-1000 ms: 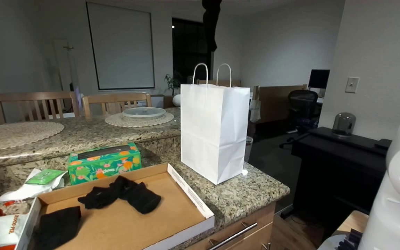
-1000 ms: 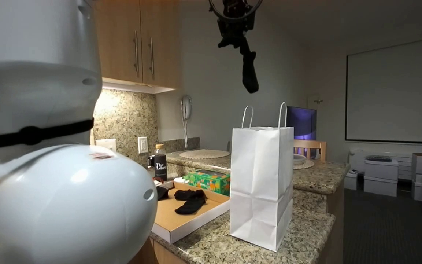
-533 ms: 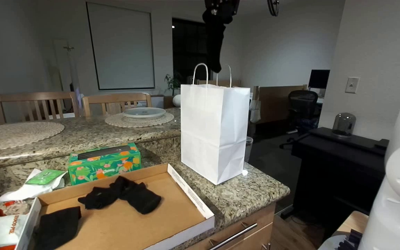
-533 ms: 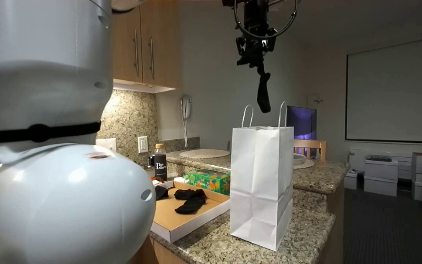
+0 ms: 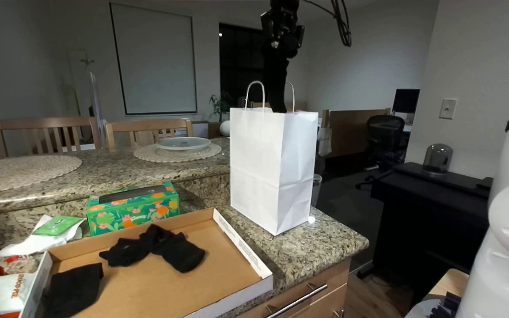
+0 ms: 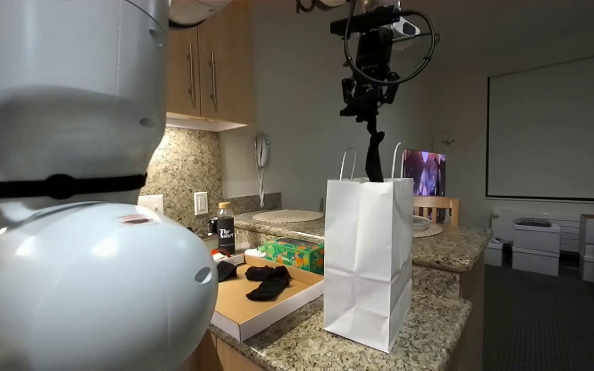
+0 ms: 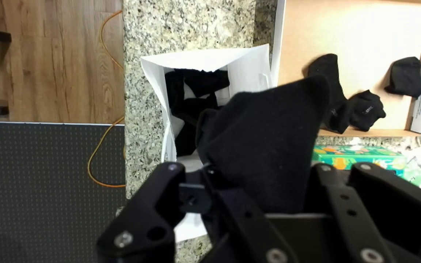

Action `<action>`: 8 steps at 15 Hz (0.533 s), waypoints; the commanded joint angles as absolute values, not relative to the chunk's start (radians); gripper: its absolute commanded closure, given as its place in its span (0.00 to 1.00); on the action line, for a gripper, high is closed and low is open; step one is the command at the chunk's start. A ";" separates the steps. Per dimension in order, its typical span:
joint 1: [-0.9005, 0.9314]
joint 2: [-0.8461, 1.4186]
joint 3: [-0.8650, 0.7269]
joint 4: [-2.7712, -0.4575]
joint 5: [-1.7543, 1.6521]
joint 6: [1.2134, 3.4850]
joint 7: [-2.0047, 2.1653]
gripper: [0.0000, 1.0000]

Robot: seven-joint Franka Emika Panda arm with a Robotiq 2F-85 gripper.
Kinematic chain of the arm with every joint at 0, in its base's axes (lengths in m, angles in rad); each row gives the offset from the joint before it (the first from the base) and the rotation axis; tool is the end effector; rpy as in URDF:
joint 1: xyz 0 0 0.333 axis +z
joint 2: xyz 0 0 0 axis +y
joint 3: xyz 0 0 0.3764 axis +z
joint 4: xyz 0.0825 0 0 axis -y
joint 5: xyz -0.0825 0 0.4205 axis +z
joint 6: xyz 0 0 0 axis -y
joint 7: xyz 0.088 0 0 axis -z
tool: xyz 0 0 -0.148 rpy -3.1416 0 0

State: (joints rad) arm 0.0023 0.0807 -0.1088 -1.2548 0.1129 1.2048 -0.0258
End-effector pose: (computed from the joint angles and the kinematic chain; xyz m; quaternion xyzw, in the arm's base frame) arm 0.5690 -0.0380 0.7227 -0.9964 0.0236 0.0616 0.0537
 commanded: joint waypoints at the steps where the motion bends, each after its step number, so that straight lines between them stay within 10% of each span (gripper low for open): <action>1: 0.004 0.064 -0.108 -1.305 0.121 1.227 -0.031 0.56; 8: 0.007 0.054 -0.108 -1.299 0.136 1.218 0.005 0.12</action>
State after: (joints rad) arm 0.0042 0.0813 -0.1093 -1.2744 0.1179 1.2057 -0.0230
